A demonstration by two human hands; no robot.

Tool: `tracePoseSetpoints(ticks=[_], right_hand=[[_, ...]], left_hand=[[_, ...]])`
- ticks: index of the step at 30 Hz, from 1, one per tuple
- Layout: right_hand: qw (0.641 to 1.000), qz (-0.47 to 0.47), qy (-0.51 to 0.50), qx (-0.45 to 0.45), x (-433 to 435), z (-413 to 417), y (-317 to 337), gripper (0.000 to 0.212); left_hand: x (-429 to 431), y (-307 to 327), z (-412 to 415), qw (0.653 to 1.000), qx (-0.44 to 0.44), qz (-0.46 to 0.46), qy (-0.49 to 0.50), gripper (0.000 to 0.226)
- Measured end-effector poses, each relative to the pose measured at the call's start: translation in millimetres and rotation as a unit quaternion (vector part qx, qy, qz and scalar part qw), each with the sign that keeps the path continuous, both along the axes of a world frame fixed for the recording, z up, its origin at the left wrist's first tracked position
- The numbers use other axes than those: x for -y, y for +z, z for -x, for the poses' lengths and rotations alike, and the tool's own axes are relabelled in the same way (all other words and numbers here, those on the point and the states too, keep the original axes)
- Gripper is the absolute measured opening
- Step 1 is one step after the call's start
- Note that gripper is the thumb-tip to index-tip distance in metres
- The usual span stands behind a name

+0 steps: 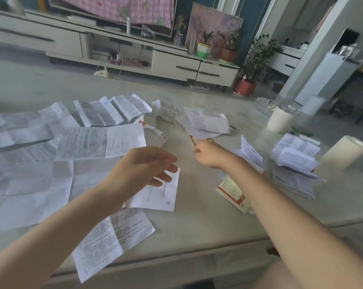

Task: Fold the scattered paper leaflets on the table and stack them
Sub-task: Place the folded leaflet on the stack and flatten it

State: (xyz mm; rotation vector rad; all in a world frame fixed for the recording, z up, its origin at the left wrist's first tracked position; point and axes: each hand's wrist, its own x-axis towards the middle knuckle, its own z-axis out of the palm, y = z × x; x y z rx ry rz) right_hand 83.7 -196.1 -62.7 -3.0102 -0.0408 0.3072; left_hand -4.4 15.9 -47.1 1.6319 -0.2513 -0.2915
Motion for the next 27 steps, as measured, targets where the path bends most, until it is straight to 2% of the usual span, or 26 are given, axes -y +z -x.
tracePoseSetpoints(ticks=[2,4,6,8,10,12,15,16,18,20,24,27], right_hand=[[1.0,-0.003,-0.025,-0.007,-2.9,2.8,-4.8,0.02],[0.999,0.035,-0.01,-0.001,-6.5,11.9,-8.2,0.01],[0.999,0.001,0.012,0.046,-8.9,21.7,-8.7,0.029],[0.979,-0.13,0.013,0.154,-14.1,29.1,1.4,0.031],[0.926,-0.271,-0.001,0.261,-25.6,37.0,20.5,0.021],[0.862,-0.41,-0.033,0.296,-33.0,45.7,37.7,0.015],[0.795,-0.57,-0.025,0.207,-50.9,53.9,53.6,0.017],[0.783,-0.599,-0.017,0.169,-59.5,54.3,53.2,0.016],[0.766,-0.626,-0.015,0.147,-71.0,57.5,50.0,0.015],[0.761,-0.635,-0.033,0.13,-80.7,59.0,40.8,0.014],[0.762,-0.643,-0.068,0.011,-89.1,64.1,26.5,0.027],[0.765,-0.641,-0.067,0.012,-91.0,65.8,22.3,0.018]], left_hand=[[-6.3,-2.8,-2.3,1.0,-0.006,0.0,0.007,0.02],[-12.9,-5.7,-4.6,0.999,-0.021,0.005,0.024,0.021],[-18.2,-9.6,-7.7,0.998,-0.03,0.012,0.045,0.021],[-20.3,-8.4,-11.8,0.997,-0.021,0.018,0.067,0.016],[-23.9,-7.5,-14.3,0.995,0.007,0.035,0.096,0.011],[-24.3,-2.8,-16.7,0.993,0.023,0.055,0.105,0.026],[-29.6,4.1,-17.9,0.991,-0.001,0.086,0.104,0.066],[-32.9,4.3,-17.4,0.991,-0.012,0.09,0.097,0.068],[-32.8,6.3,-15.7,0.993,-0.009,0.086,0.074,0.039],[-31.0,5.2,-13.2,0.991,-0.015,0.088,0.097,0.006],[-23.8,-5.0,-13.5,0.984,-0.041,0.1,0.145,0.007],[-22.3,-9.4,-14.5,0.982,-0.047,0.091,0.158,0.009]])
